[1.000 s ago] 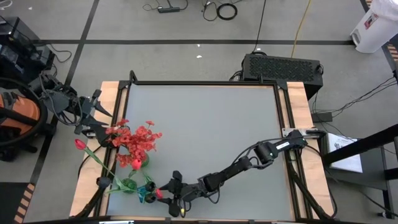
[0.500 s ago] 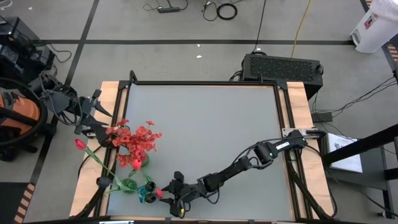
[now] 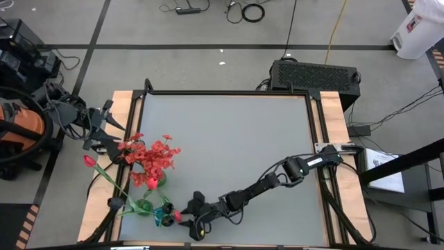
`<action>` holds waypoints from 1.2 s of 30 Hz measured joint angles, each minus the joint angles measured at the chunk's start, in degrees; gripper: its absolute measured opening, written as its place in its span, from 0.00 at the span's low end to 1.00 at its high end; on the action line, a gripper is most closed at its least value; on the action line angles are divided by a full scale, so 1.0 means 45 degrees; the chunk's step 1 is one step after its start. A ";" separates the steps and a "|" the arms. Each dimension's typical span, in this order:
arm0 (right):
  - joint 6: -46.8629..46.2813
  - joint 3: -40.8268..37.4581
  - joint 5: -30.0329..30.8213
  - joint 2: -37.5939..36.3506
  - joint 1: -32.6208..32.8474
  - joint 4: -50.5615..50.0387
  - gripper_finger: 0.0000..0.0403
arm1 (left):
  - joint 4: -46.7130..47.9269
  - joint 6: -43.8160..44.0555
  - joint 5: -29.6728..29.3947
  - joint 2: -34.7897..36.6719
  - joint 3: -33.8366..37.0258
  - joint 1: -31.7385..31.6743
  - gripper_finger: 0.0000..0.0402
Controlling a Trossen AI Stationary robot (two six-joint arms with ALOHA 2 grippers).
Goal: Sort flowers into vase by color
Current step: Put the light orange flower into the bottom green vase
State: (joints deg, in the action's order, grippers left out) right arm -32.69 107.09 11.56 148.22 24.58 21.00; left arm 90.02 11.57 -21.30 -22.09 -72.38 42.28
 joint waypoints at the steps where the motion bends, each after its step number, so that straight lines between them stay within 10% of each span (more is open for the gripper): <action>1: -0.0047 0.0000 -0.0063 0.0000 0.0000 0.0011 0.51 | 0.0000 0.0000 0.0000 0.0000 0.0000 -0.0005 0.43; 12: -0.0645 0.0000 -0.0332 0.0000 -0.0213 -0.0116 0.47 | 0.0000 0.0000 0.0000 0.0000 0.0000 0.0000 0.43; 29: -0.0623 0.0000 -0.0323 -0.0005 -0.0325 -0.0250 0.03 | 0.0000 0.0000 0.0000 0.0000 0.0000 -0.0003 0.43; 36: -0.0701 0.0000 -0.0427 -0.0010 -0.0445 -0.0297 0.00 | 0.0000 0.0000 0.0000 0.0000 0.0000 0.0000 0.43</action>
State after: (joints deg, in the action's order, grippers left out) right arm -35.84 107.09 9.64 148.18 22.58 19.67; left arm 90.02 11.57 -21.30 -22.09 -72.38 42.28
